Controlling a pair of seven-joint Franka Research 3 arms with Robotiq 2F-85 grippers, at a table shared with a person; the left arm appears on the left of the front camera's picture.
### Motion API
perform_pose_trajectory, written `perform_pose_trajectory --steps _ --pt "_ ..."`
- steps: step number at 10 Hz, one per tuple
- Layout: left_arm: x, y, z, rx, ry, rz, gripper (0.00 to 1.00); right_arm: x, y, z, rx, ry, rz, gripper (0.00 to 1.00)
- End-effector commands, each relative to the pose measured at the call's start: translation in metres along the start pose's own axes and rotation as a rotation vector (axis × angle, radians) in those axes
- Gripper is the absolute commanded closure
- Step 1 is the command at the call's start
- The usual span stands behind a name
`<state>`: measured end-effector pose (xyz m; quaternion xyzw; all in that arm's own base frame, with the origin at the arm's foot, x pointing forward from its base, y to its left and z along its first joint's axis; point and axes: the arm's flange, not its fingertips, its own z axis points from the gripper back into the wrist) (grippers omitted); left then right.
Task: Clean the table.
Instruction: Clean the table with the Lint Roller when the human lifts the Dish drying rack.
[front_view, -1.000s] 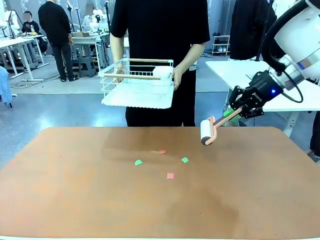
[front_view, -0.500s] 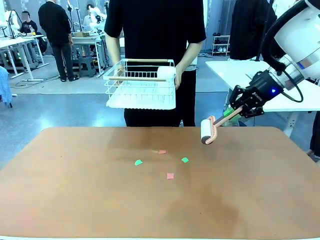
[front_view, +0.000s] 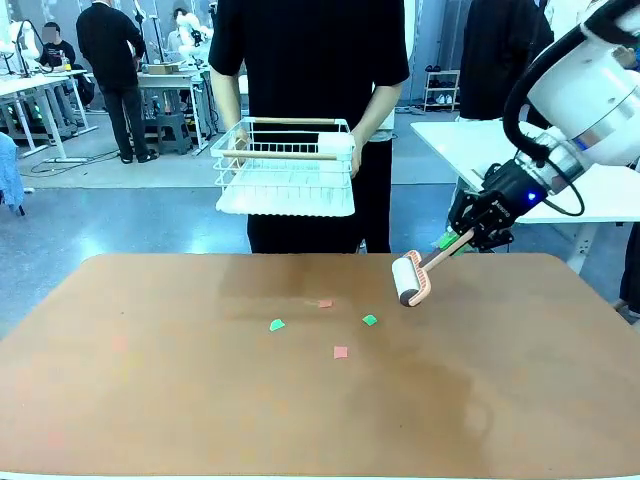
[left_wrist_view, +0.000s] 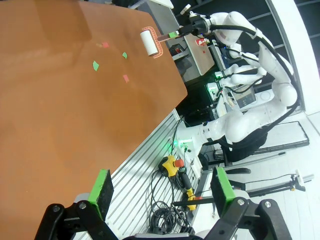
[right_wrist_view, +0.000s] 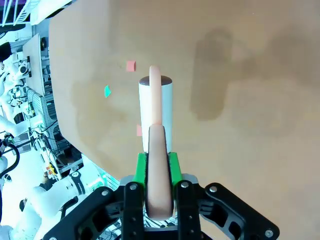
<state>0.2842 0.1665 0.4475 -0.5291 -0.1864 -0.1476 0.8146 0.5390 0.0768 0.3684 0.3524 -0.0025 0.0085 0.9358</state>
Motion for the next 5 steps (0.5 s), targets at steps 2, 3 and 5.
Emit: perform_pose_trajectory --steps 2,3,5 --pt "-0.002 -0.002 0.001 -0.013 -0.014 -0.016 0.0 0.023 -0.011 -0.011 -0.032 0.017 -0.034 0.79" --pt "-0.002 -0.002 0.001 -0.013 -0.014 -0.016 0.0 0.031 -0.016 -0.015 -0.056 -0.002 -0.06 0.79" --pt "-0.002 -0.002 0.001 -0.013 -0.014 -0.016 0.0 0.039 -0.023 -0.022 -0.047 0.013 -0.073 0.79"
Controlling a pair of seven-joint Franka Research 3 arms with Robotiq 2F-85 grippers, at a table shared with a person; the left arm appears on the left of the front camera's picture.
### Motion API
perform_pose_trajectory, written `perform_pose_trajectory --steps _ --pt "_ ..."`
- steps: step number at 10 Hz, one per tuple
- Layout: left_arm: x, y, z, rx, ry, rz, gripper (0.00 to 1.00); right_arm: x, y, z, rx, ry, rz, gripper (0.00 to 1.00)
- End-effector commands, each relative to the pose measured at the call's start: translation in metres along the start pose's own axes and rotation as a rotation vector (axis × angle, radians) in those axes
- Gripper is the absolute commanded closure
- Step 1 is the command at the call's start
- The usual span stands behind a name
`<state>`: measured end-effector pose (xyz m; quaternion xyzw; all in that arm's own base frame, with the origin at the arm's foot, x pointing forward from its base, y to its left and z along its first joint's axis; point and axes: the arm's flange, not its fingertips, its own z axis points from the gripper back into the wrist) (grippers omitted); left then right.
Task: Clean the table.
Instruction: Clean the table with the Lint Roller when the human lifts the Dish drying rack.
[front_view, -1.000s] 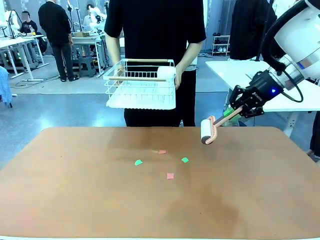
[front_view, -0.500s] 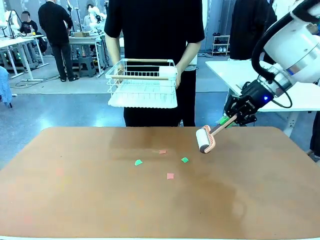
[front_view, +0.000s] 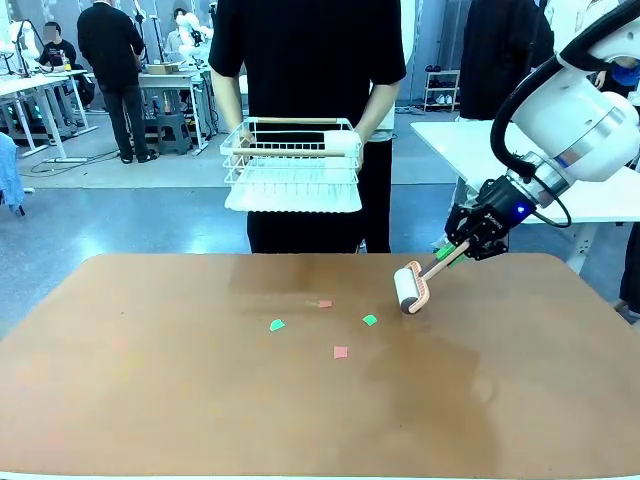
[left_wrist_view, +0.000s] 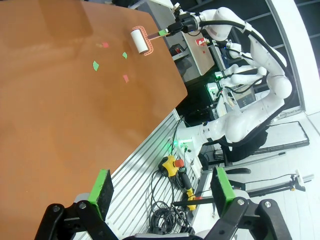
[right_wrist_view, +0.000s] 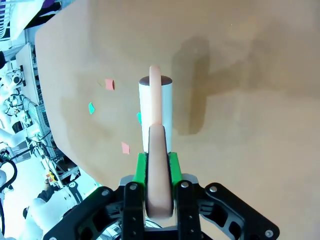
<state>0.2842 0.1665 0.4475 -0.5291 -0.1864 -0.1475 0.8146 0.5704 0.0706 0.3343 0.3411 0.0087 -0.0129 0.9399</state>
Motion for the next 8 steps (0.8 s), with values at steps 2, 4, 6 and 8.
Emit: perform_pose_trajectory --steps 2,4,6,8 --pt "-0.002 -0.002 0.001 -0.013 -0.014 -0.016 0.0 0.013 0.0 -0.007 -0.022 0.006 -0.041 0.79" --pt "-0.002 -0.002 0.001 -0.013 -0.014 -0.016 0.0 0.015 -0.004 -0.016 -0.033 0.014 -0.049 0.79" --pt "-0.002 -0.002 0.001 -0.013 -0.014 -0.016 0.0 0.017 -0.004 -0.031 -0.044 0.03 -0.054 0.79" --pt "-0.002 -0.002 0.001 -0.013 -0.014 -0.016 0.0 0.018 0.003 -0.053 -0.061 0.063 -0.042 0.79"
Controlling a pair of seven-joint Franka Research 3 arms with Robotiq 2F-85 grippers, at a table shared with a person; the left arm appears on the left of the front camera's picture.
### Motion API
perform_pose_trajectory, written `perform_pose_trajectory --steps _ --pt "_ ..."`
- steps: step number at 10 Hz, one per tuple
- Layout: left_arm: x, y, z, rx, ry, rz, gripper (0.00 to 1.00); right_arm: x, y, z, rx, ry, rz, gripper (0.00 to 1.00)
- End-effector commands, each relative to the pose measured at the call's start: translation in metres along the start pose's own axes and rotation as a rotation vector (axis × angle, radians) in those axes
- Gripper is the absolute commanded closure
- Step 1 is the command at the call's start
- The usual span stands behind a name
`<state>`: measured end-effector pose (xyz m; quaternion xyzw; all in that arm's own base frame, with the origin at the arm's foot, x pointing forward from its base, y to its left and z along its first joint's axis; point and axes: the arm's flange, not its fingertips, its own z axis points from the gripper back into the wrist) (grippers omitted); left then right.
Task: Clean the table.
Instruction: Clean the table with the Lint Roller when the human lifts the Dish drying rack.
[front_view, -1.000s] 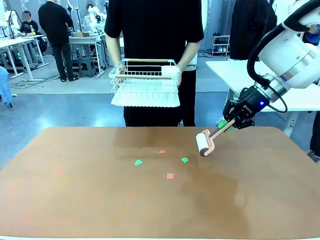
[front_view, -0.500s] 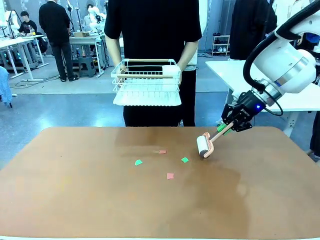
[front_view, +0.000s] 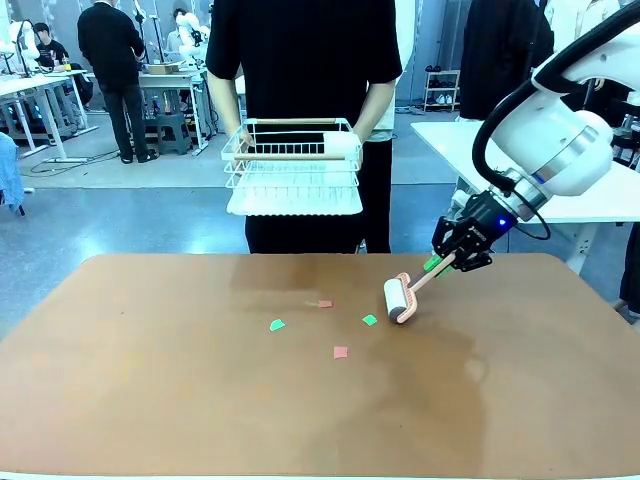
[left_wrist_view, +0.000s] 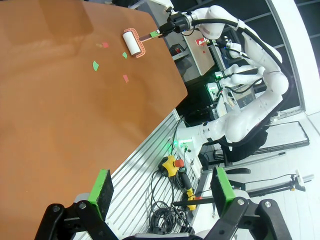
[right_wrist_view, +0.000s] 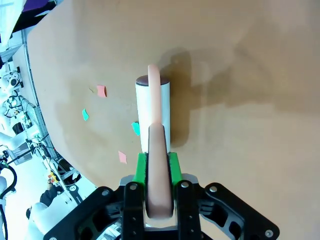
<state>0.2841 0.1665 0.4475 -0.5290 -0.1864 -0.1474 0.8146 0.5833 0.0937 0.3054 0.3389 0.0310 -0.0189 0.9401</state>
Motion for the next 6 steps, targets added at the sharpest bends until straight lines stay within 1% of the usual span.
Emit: perform_pose_trajectory --steps 1,3,6 --pt "-0.002 -0.002 0.001 -0.013 -0.014 -0.016 0.0 0.005 0.011 -0.024 -0.059 0.031 -0.005 0.79" --pt "-0.002 -0.002 0.001 -0.013 -0.014 -0.016 0.0 0.008 0.026 -0.042 -0.051 0.052 -0.007 0.79" --pt "-0.002 -0.002 0.001 -0.013 -0.014 -0.016 0.0 0.007 0.057 -0.085 -0.047 0.111 0.018 0.79"
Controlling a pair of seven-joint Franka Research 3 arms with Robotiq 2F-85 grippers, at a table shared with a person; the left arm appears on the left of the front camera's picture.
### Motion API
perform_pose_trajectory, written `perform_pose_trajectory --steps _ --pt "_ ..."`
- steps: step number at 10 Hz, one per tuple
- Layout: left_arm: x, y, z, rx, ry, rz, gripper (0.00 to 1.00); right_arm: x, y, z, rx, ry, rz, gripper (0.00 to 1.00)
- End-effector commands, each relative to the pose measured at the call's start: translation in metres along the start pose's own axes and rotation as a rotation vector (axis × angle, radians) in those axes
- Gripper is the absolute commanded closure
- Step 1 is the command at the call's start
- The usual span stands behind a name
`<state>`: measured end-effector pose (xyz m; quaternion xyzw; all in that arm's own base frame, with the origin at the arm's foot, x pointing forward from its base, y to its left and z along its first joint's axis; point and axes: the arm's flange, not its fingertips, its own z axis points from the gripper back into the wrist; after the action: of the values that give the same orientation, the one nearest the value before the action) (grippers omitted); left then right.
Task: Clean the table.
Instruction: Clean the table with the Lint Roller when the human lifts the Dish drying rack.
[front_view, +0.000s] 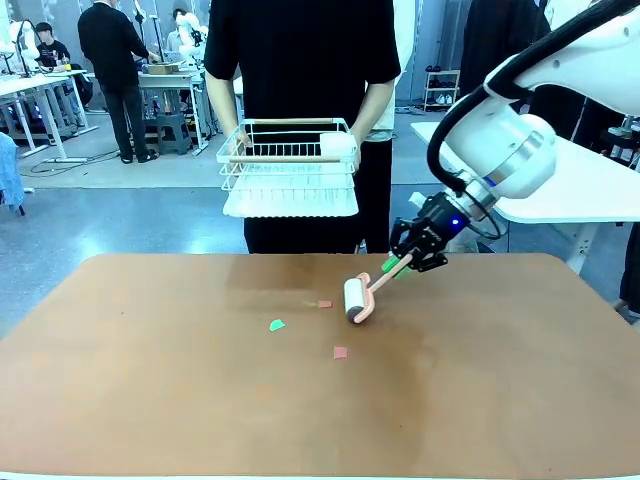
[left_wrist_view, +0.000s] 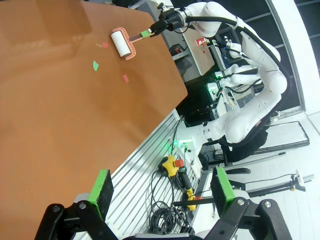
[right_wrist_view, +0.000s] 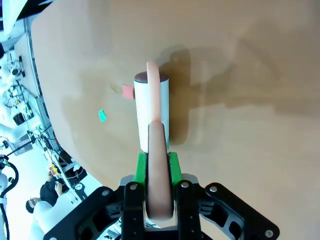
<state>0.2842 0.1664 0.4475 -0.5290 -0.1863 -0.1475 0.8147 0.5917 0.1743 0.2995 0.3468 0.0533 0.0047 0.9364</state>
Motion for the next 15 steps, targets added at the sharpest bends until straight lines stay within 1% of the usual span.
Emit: perform_pose_trajectory --steps 1,3,7,9,12,13,15 --pt "-0.002 -0.002 0.001 -0.013 -0.014 -0.016 0.0 0.0 0.01 -0.047 -0.054 0.068 -0.007 0.79" --pt "-0.002 -0.002 0.001 -0.013 -0.014 -0.016 0.0 -0.007 0.034 -0.075 -0.018 0.085 0.019 0.79" --pt "-0.002 -0.002 0.001 -0.013 -0.014 -0.016 0.0 -0.019 0.076 -0.133 -0.029 0.156 0.044 0.79" --pt "-0.002 -0.002 0.001 -0.013 -0.014 -0.016 0.0 -0.027 0.09 -0.154 -0.035 0.16 0.063 0.79" --pt "-0.002 -0.002 0.001 -0.013 -0.014 -0.016 0.0 -0.03 0.102 -0.167 -0.019 0.114 0.057 0.79" --pt "-0.002 -0.002 0.001 -0.013 -0.014 -0.016 0.0 -0.033 0.104 -0.164 -0.023 0.108 0.064 0.79" --pt "-0.002 -0.002 0.001 -0.013 -0.014 -0.016 0.0 -0.041 0.108 -0.145 0.014 0.096 0.078 0.79"
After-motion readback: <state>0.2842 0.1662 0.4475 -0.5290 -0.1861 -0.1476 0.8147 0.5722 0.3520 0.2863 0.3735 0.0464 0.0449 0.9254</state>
